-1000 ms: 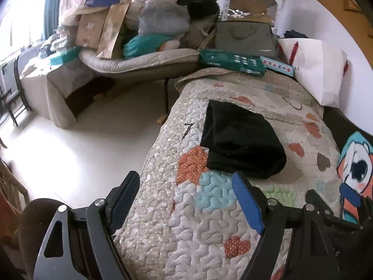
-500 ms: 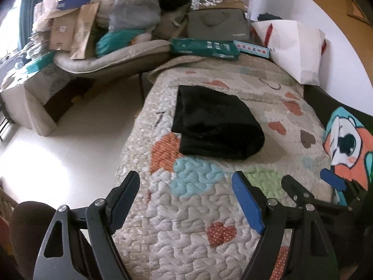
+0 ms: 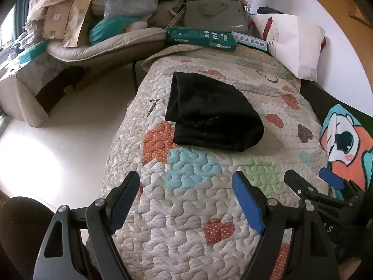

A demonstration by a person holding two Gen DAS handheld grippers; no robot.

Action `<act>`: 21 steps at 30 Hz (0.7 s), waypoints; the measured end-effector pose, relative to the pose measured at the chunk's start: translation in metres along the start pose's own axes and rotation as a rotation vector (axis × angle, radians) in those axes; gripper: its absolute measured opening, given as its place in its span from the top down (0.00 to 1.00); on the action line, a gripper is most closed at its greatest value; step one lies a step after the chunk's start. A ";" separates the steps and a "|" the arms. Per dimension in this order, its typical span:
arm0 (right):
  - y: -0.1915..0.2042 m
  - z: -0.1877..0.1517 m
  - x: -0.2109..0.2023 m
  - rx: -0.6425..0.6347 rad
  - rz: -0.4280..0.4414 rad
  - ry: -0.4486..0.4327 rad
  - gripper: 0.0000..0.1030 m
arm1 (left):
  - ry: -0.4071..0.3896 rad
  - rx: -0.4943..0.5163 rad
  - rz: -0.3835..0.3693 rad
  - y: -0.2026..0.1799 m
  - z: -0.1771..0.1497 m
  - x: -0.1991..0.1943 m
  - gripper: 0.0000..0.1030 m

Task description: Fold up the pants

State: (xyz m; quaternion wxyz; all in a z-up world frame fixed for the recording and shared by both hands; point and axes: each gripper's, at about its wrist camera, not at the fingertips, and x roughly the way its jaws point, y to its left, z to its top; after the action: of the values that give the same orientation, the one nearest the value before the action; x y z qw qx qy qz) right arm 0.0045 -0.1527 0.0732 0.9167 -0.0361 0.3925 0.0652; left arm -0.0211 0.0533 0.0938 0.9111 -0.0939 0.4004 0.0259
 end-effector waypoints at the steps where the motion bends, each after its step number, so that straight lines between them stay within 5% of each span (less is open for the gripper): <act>1: 0.001 0.000 0.000 -0.002 0.000 0.001 0.05 | 0.000 -0.002 -0.001 0.001 0.000 0.000 0.22; 11: 0.002 -0.002 0.002 -0.009 0.002 0.010 0.05 | -0.022 0.031 0.019 -0.002 0.000 -0.001 0.22; 21: 0.004 -0.003 0.003 -0.013 0.009 0.008 0.05 | -0.149 0.065 0.073 -0.006 0.004 -0.022 0.13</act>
State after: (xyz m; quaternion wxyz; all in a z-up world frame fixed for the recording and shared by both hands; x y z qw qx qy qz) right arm 0.0043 -0.1483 0.0689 0.9147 -0.0404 0.3958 0.0715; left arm -0.0321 0.0487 0.1133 0.9395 -0.0476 0.3351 0.0528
